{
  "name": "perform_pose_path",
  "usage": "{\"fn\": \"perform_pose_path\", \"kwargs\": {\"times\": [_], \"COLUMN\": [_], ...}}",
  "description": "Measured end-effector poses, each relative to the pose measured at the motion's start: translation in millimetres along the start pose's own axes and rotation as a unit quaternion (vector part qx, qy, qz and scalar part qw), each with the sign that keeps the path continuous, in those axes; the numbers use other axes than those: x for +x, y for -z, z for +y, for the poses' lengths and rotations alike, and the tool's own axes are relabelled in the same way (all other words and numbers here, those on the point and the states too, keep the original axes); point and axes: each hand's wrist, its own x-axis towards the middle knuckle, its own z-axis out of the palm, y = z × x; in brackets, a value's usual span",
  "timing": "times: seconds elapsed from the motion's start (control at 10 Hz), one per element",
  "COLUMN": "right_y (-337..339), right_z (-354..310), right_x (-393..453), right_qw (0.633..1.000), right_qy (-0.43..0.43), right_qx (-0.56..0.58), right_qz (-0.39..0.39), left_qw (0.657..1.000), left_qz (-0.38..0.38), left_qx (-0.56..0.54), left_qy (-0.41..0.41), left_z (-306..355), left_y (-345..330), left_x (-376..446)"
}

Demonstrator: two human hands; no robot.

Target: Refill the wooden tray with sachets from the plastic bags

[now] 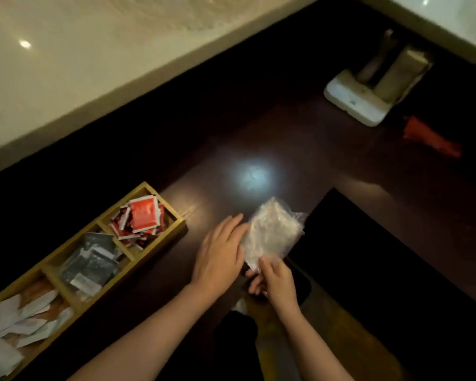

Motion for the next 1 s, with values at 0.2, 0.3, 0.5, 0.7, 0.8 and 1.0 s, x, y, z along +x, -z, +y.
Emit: {"fn": "perform_pose_path", "kwargs": {"times": [0.2,0.3,0.5,0.7,0.8,1.0], "right_y": [30,53,76,82,89,109], "right_z": [34,75,158,213,234,243], "right_x": [-2,-2,42,106,126,130], "right_qw": [0.995,0.985,0.951,0.904,0.89,0.884], "right_qy": [0.0,-0.037,-0.203,-0.319,-0.341,-0.331], "right_qx": [0.027,0.056,0.11,0.181,0.212,0.166], "right_qz": [0.092,0.158,0.205,0.218,0.215,0.286], "left_qw": [0.987,0.981,0.976,0.977,0.98,0.982], "left_qz": [-0.051,-0.066,-0.062,-0.039,-0.021,-0.008], "left_qx": [0.144,0.175,0.201,0.199,0.187,0.181], "left_qy": [-0.045,-0.052,-0.049,-0.059,-0.061,-0.062], "left_z": [-10,-10,-9,-10,-13,-13], "left_y": [-31,-34,-38,-42,-46,-45], "left_x": [6,7,6,7,6,6]}}
